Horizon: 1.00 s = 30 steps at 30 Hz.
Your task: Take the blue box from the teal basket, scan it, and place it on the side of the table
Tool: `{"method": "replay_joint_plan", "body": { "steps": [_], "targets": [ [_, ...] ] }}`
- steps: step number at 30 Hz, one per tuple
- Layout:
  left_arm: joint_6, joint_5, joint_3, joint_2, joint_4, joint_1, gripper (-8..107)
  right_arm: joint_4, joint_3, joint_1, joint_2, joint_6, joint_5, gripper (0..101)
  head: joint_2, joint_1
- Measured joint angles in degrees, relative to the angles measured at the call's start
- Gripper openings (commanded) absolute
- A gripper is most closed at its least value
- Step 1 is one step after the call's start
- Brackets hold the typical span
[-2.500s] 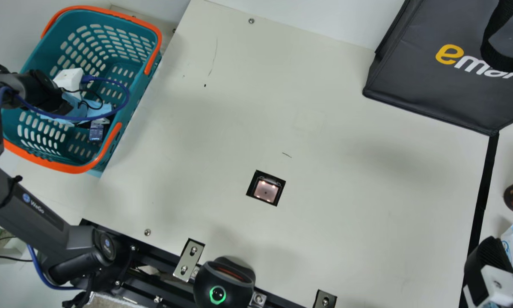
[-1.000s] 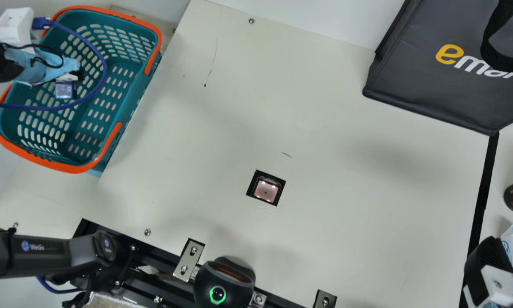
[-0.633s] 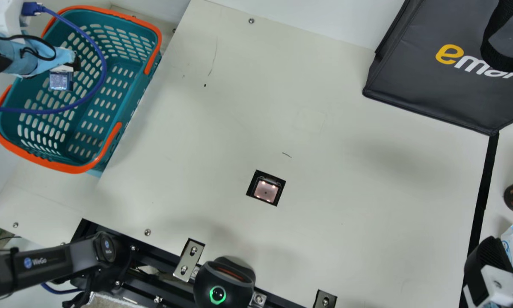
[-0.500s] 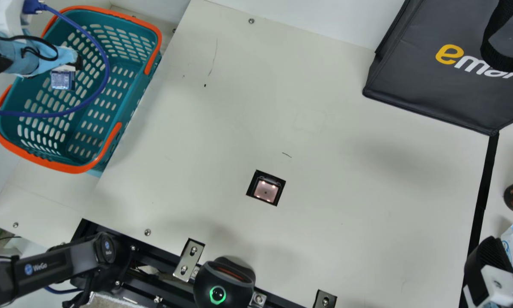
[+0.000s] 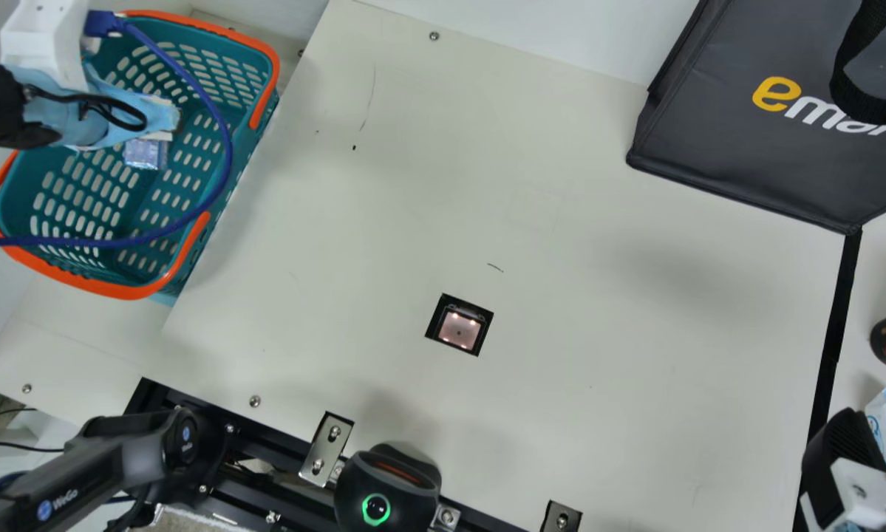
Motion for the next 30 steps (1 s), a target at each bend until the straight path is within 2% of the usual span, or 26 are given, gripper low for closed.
{"method": "replay_joint_plan", "body": {
  "steps": [15,30],
  "targets": [
    [-13.38,3.04,4.02,-6.28,6.27,-19.44,-8,0.00,0.00,0.00,0.00,0.00,0.00,95,-0.09,0.09],
    [-28.29,5.61,6.06,-7.97,11.24,-40.47,-8,0.00,0.00,0.00,0.00,0.00,0.00,95,0.00,0.00]
  ]
}}
